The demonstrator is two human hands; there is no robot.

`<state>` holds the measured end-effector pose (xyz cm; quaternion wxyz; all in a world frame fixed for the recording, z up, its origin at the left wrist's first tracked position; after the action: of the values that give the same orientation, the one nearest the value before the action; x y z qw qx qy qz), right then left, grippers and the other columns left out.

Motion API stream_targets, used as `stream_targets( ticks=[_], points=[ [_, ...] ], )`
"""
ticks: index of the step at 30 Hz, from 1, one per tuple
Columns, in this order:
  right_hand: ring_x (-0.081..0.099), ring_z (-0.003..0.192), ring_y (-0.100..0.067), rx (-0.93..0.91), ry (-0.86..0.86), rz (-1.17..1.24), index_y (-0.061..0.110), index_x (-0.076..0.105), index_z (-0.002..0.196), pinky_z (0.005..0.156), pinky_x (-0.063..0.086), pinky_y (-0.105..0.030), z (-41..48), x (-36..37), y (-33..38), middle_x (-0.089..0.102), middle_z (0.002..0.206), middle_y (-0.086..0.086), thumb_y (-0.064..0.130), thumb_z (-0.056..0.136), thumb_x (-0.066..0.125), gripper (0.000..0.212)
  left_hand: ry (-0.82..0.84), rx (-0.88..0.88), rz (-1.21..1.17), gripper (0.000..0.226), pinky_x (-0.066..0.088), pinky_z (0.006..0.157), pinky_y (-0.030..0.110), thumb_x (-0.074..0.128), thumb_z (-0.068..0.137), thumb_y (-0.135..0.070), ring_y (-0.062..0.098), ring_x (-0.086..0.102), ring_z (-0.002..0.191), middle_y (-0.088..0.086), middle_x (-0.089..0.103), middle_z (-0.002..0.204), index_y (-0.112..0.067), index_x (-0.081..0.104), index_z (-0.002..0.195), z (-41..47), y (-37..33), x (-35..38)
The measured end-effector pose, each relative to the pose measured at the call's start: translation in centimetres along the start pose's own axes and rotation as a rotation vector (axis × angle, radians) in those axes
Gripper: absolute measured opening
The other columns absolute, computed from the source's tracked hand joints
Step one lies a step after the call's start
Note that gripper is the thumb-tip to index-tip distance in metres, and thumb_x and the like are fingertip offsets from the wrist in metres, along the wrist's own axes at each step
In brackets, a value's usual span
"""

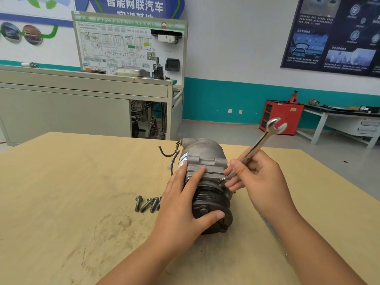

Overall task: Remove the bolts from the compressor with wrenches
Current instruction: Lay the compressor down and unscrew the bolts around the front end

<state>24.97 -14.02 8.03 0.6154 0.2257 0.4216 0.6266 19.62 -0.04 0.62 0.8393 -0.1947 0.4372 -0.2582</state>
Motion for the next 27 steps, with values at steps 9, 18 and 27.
stream_targets(
  ticks=[9, 18, 27],
  points=[
    [0.066, 0.051, -0.019, 0.399, -0.284, 0.704, 0.005, 0.052, 0.081, 0.048, 0.053, -0.021, -2.3, -0.5, -6.0, 0.064, 0.057, -0.003, 0.004, 0.093, 0.05, 0.013, 0.005, -0.04, -0.087, 0.079, 0.008, 0.118, 0.033, 0.047, 0.056, -0.084, -0.011, -0.013, 0.137, -0.032, -0.008, 0.15, -0.072, 0.009, 0.123, -0.1, 0.0, -0.2],
    [0.064, 0.043, -0.016, 0.671, -0.486, 1.078, -0.001, 0.053, 0.078, 0.041, 0.051, -0.018, -5.1, 0.8, -8.8, 0.062, 0.046, -0.011, -0.005, 0.093, 0.047, 0.016, 0.006, -0.028, -0.089, 0.074, 0.009, 0.117, 0.032, 0.048, 0.06, -0.081, -0.013, -0.014, 0.136, -0.035, -0.009, 0.15, -0.078, 0.006, 0.121, -0.3, 0.2, -0.3],
    [0.064, 0.051, -0.013, -0.025, -0.216, 0.002, 0.017, 0.052, 0.078, 0.049, 0.051, -0.021, -1.2, -2.2, 0.9, 0.064, 0.057, -0.001, 0.008, 0.09, 0.057, 0.016, -0.02, 0.015, -0.081, 0.07, 0.011, 0.115, 0.028, 0.054, 0.068, -0.069, -0.012, -0.009, 0.137, -0.034, -0.006, 0.15, -0.075, 0.01, 0.122, -0.3, -0.2, -0.5]
  ],
)
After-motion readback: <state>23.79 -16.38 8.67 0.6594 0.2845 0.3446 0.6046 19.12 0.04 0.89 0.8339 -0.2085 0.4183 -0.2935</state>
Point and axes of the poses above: each hand's wrist, its own z-axis towards the middle knuckle, its own x-axis out of the palm, y = z × x, the point moved 10 cm from there along z, towards the middle knuckle
